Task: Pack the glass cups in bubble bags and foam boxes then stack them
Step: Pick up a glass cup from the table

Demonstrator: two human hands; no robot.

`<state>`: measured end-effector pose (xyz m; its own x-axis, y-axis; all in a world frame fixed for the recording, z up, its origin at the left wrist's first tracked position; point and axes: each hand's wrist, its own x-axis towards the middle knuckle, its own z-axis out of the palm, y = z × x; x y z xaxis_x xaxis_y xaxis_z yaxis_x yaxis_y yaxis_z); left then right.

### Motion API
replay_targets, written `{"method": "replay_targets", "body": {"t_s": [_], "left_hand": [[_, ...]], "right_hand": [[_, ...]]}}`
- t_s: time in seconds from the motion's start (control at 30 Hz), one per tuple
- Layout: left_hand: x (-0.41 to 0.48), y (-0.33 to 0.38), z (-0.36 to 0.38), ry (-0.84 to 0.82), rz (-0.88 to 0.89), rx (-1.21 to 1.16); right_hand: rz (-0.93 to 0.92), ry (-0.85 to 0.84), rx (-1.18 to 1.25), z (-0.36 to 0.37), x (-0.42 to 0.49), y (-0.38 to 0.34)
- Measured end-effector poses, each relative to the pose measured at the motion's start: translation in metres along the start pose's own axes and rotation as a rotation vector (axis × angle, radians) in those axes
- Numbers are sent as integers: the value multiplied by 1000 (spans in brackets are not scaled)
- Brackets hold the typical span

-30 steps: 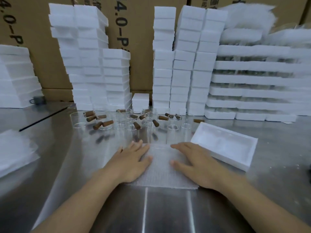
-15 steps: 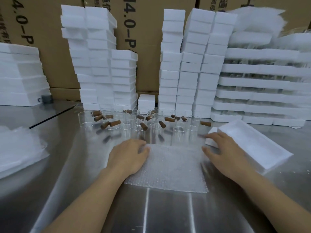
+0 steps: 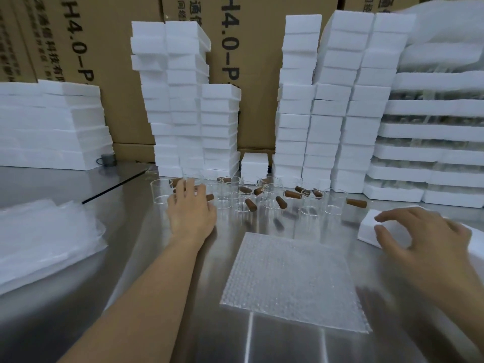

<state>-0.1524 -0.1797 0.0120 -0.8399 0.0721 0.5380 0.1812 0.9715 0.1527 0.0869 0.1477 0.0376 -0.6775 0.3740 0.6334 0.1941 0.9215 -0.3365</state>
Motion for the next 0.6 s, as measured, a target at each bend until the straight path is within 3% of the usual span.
{"method": "replay_targets", "body": {"t_s": [0.13, 0.3, 0.6], "left_hand": [[4, 3, 7, 18, -3, 114], [1, 3, 6, 59, 53, 88], [-2, 3, 0, 22, -117, -47]], "right_hand": [[-18, -3, 14, 2, -2, -4], [-6, -19, 13, 7, -2, -4], [-4, -57, 7, 7, -2, -5]]}}
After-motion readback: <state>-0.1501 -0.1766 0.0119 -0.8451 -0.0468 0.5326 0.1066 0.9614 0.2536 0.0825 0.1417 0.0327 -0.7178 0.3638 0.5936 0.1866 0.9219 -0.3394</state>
